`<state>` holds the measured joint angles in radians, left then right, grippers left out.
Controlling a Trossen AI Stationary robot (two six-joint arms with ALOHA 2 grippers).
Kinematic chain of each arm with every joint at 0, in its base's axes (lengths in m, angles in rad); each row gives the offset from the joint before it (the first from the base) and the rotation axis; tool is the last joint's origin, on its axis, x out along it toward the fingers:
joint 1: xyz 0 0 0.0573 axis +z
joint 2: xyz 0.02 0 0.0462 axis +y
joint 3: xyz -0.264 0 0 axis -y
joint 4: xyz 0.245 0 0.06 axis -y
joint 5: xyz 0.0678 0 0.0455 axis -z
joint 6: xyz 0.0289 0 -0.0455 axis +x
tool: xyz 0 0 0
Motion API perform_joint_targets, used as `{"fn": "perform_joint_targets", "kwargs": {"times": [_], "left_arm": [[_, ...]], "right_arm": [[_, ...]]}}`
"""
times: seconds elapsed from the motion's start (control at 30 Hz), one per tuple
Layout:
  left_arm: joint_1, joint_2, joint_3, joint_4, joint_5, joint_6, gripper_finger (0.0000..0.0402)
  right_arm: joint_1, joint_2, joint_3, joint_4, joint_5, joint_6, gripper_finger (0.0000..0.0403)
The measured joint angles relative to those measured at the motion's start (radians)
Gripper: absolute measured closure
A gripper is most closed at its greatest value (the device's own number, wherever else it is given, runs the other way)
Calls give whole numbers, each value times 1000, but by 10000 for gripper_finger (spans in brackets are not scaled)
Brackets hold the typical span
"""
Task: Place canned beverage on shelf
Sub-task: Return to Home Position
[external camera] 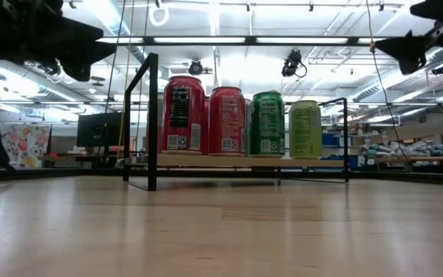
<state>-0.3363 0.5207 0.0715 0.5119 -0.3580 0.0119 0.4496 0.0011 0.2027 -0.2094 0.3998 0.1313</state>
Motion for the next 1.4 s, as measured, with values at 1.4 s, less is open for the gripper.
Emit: {"fn": "perform_joint_targets", "kwargs": {"times": [1.4], "left_arm": [[3,-135,-64,-29,-84,59,196]], "right_arm": [[-1,12,-154,157,228,42,43]]}}
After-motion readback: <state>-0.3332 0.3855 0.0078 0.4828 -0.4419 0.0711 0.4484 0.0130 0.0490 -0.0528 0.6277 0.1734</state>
